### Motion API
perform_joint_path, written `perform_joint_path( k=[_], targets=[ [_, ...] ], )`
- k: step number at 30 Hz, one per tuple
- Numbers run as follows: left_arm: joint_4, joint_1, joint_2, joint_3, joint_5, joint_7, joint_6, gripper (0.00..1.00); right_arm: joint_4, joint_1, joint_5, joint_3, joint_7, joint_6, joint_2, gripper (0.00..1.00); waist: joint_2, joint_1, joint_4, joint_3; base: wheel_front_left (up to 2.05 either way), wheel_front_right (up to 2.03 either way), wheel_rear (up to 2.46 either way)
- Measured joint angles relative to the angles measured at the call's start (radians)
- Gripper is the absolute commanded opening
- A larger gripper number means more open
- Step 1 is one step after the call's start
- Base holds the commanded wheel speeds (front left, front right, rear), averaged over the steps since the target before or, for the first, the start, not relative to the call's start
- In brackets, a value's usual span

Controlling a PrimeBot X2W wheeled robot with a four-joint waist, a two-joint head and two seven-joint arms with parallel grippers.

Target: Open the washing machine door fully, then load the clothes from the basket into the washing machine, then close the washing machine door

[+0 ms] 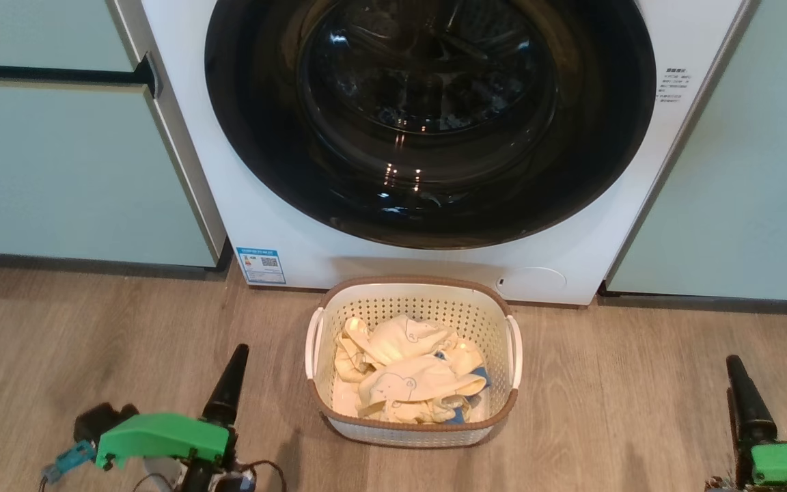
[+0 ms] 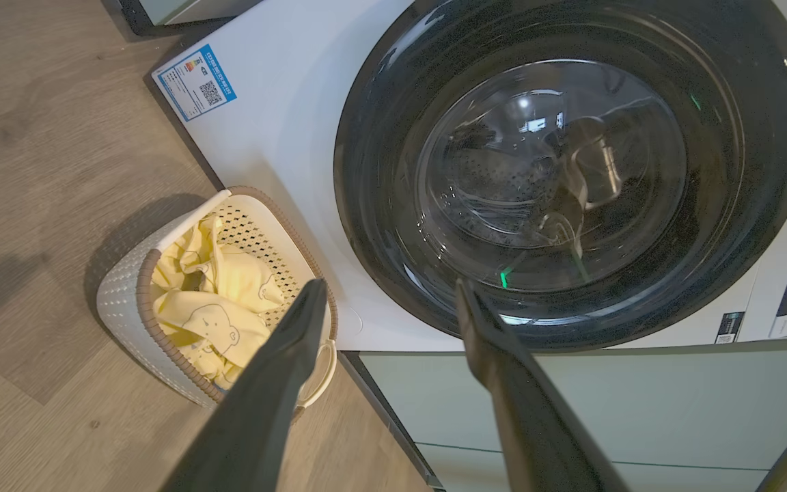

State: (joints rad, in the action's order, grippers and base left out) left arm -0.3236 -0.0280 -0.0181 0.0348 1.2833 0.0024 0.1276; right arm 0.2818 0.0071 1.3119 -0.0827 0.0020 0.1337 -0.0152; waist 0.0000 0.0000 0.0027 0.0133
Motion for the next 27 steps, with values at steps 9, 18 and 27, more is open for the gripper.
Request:
perform_joint_path(
  k=[9,18,27],
  targets=[
    [0.028,-0.012,-0.001,-0.007,-0.149,-0.028,0.0,1.0,-0.034,-0.019,-0.157,0.023,-0.023,0.0,0.0,1.0,0.0,0.0,0.002,0.003,0.0,0.0,0.0],
    [0.057,-0.026,-0.001,-0.035,-0.326,-0.048,-0.009,1.0,-0.052,-0.023,-0.3,0.033,-0.048,0.0,0.0,1.0,0.0,0.0,0.003,0.005,0.0,0.0,0.0],
    [0.07,-0.048,-0.002,-0.053,-0.479,-0.078,-0.018,1.0,-0.071,-0.038,-0.425,0.04,-0.077,0.0,-0.001,1.0,0.0,0.0,0.005,0.005,0.0,0.0,0.0]
  ],
)
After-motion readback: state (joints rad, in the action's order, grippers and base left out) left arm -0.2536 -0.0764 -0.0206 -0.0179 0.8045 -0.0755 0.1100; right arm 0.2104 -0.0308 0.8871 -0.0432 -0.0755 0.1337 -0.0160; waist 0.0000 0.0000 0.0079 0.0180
